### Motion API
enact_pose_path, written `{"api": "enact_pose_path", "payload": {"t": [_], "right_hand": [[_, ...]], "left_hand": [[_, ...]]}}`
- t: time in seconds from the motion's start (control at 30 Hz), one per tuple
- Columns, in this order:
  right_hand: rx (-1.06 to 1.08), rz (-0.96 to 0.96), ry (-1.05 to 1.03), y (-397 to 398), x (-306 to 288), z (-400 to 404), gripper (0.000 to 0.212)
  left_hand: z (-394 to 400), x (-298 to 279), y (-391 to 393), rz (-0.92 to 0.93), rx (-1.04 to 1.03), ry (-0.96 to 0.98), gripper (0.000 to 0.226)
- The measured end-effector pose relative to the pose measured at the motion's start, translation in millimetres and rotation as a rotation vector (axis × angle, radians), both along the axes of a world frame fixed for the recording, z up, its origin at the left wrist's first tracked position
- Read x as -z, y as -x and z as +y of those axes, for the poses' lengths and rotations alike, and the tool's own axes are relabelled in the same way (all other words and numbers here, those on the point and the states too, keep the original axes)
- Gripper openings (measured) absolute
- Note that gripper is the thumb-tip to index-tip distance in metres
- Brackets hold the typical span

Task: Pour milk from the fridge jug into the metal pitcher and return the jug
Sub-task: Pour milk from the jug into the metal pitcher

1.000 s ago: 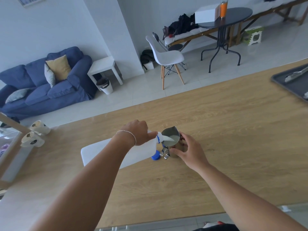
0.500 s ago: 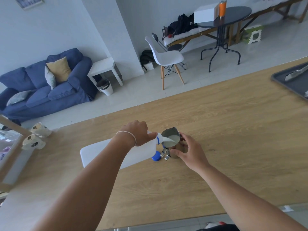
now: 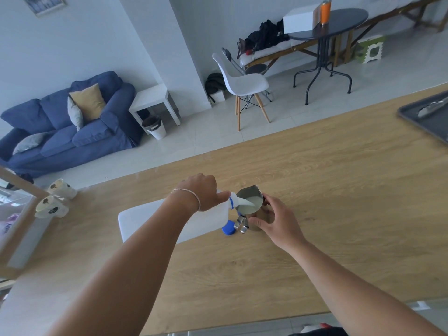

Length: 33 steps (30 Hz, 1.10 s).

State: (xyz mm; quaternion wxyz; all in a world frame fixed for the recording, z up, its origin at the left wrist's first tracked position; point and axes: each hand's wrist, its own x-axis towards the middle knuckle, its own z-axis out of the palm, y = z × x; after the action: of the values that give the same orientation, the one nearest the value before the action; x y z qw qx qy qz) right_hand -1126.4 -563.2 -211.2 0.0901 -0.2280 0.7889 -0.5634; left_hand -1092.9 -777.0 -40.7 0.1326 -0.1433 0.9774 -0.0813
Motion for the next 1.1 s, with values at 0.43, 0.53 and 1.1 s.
{"api": "enact_pose_path", "payload": {"t": [0.43,0.53,1.1], "right_hand": [[0.003,0.005,0.014,0,5,0,0.078],[0.003,-0.001,0.028,0,6,0,0.078],[0.01,0.025,0.007,-1,3,1,0.08]], "left_hand": [[1,-3,4,-0.016,-0.003,-0.002,0.056],[1,-3,5,-0.02,-0.002,0.006,0.055],[6,-12,8,-0.048,0.029,0.056,0.053]]}}
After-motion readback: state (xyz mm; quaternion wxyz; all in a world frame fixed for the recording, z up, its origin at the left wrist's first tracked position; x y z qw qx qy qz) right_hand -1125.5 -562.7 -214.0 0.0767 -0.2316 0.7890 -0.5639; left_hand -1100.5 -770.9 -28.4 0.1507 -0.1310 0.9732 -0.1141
